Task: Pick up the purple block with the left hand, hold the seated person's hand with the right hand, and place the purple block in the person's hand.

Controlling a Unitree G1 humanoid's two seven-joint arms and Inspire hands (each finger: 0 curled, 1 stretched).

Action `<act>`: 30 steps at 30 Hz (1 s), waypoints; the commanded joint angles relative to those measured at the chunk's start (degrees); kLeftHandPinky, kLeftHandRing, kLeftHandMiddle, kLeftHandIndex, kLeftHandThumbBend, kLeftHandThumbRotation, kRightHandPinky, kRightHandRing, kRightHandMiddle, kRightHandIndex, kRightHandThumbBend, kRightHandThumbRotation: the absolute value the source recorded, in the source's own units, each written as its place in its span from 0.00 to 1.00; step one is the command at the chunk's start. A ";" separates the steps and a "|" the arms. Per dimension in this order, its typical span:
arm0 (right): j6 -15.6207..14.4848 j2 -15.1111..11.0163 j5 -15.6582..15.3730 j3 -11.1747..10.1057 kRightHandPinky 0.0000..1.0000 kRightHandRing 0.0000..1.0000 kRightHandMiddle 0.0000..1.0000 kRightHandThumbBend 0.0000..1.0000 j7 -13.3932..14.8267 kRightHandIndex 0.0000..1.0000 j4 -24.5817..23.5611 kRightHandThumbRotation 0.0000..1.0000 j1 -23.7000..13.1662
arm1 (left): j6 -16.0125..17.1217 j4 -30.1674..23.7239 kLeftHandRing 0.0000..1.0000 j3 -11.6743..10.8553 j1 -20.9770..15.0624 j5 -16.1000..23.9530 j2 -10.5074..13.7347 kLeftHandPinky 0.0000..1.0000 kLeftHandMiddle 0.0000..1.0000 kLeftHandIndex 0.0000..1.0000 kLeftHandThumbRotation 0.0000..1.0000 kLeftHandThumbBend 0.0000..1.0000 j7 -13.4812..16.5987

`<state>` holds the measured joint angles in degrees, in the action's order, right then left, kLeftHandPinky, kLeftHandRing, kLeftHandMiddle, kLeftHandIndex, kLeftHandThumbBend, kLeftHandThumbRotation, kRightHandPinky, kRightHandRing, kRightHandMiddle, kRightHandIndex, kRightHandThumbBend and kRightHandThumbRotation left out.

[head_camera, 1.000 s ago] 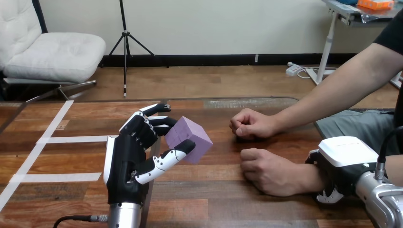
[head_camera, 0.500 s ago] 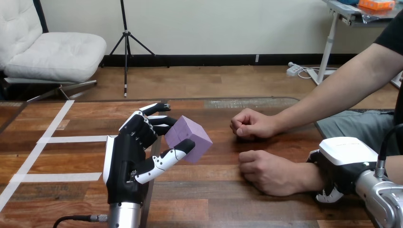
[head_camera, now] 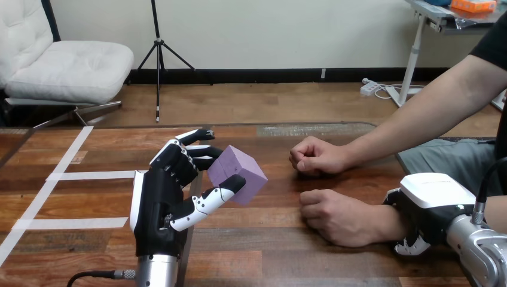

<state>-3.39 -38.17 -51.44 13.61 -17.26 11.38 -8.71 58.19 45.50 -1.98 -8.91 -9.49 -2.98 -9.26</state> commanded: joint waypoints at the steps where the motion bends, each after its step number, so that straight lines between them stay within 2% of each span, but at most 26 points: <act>1: -0.06 -0.63 1.58 0.52 0.27 0.37 0.48 0.77 -0.37 0.64 1.82 0.01 0.24 | 0.59 -2.73 0.49 0.41 -1.84 0.08 -3.44 0.53 0.52 0.63 0.00 0.71 0.34; 7: 0.53 -1.02 2.34 0.25 0.28 0.38 0.49 0.78 0.52 0.63 1.25 0.00 0.75 | 0.46 -2.75 0.48 0.48 -1.83 0.42 -3.48 0.53 0.52 0.63 0.00 0.71 0.85; 22: -0.69 -0.84 4.19 -0.57 0.35 0.45 0.53 0.79 0.39 0.57 0.33 0.00 1.04 | 0.51 -2.42 0.49 0.74 -1.77 0.65 -3.36 0.54 0.52 0.64 0.00 0.71 1.28; 30: 0.20 -1.35 5.38 -0.96 0.36 0.45 0.52 0.79 1.47 0.55 0.11 0.00 1.29 | 0.39 -2.14 0.49 0.90 -1.81 0.91 -3.28 0.54 0.52 0.64 0.00 0.71 1.69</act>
<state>-3.41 -38.53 -47.41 13.13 -16.00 11.39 -8.35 58.19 45.50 -1.21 -8.91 -8.66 -2.97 -7.85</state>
